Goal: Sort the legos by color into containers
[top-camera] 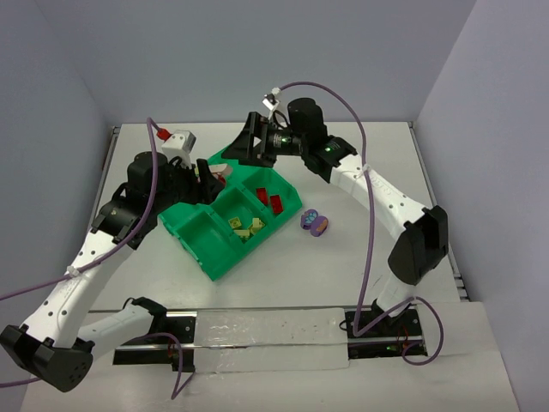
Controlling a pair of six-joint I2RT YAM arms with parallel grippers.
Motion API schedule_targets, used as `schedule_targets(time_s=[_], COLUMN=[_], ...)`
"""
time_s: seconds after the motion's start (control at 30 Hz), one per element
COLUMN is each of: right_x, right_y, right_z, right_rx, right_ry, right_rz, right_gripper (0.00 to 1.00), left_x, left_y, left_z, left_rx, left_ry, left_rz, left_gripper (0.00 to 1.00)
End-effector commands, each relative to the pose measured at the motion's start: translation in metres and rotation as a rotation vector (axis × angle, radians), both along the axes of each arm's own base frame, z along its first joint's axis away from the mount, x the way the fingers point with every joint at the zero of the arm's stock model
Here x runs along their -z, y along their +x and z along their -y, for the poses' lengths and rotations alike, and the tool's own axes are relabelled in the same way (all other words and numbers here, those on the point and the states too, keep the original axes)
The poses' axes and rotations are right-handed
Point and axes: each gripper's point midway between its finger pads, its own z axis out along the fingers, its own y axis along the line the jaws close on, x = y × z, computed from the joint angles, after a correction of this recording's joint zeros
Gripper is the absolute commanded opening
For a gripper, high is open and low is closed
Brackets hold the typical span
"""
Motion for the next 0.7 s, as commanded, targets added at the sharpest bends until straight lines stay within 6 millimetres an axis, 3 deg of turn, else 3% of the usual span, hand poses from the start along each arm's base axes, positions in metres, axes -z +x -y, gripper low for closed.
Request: schedule_targets(time_s=[0.0, 0.13, 0.2, 0.3, 0.37, 0.43, 0.53, 0.67], right_x=[-0.015, -0.009, -0.006, -0.008, -0.009, -0.012, -0.012, -0.012], right_y=[-0.007, -0.008, -0.009, -0.010, -0.011, -0.012, -0.008, 0.011], right_z=[-0.017, -0.025, -0.028, -0.029, -0.029, -0.027, -0.021, 0.002], right_rx=[-0.045, -0.060, -0.071, -0.075, -0.075, -0.069, -0.041, 0.047], right_ry=[0.028, 0.019, 0.016, 0.025, 0.033, 0.042, 0.050, 0.096], right_rz=[0.024, 0.012, 0.006, 0.008, 0.004, 0.011, 0.010, -0.017], right_gripper=[0.88, 0.85, 0.75, 0.49, 0.17, 0.02, 0.00, 0.00], left_x=[-0.020, -0.020, -0.020, -0.020, -0.019, -0.019, -0.017, -0.007], left_y=[0.001, 0.001, 0.001, 0.000, 0.000, -0.001, -0.002, -0.002], left_z=[-0.001, -0.001, -0.002, -0.002, -0.003, -0.004, -0.004, -0.010], left_rx=[0.006, 0.010, 0.010, 0.008, 0.005, 0.004, 0.007, -0.021], left_ry=[-0.022, -0.018, -0.015, -0.016, -0.014, -0.012, -0.007, 0.012], left_rz=[0.069, 0.070, 0.072, 0.072, 0.072, 0.072, 0.069, 0.057], left_gripper=[0.00, 0.00, 0.00, 0.00, 0.00, 0.00, 0.00, 0.00])
